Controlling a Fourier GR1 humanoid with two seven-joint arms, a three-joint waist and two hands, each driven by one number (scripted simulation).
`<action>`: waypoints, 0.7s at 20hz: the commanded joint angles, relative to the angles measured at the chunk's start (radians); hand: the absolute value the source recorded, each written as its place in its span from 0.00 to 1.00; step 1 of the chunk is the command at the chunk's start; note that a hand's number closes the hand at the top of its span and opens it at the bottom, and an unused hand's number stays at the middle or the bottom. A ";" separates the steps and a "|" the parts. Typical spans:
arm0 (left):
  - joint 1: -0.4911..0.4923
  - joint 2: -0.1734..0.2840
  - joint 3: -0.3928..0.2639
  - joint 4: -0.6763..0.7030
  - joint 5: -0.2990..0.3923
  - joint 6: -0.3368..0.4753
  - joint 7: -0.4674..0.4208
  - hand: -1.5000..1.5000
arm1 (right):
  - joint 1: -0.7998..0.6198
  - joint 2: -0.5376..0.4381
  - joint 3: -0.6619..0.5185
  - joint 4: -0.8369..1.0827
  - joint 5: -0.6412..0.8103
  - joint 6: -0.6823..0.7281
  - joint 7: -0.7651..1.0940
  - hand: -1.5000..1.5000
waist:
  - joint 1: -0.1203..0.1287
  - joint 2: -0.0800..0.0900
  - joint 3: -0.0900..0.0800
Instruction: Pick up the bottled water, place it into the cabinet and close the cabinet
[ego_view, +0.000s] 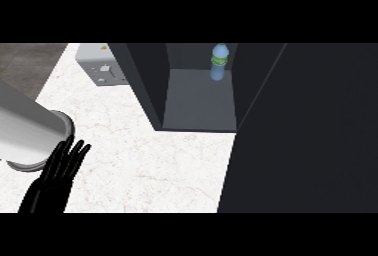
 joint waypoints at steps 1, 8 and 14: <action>0.071 0.079 0.033 -0.056 0.000 -0.027 -0.031 0.00 | -0.043 0.003 0.099 -0.240 0.196 -0.104 0.069 1.00 | 0.005 -0.008 -0.004; 0.102 0.159 0.086 -0.122 0.051 -0.074 0.002 0.00 | -0.282 0.042 0.311 -0.111 0.287 -0.216 0.096 1.00 | 0.006 -0.004 -0.005; 0.162 0.217 0.112 -0.195 0.068 -0.098 -0.002 0.00 | -0.464 0.133 0.485 0.018 0.404 -0.394 0.117 1.00 | 0.010 -0.011 -0.005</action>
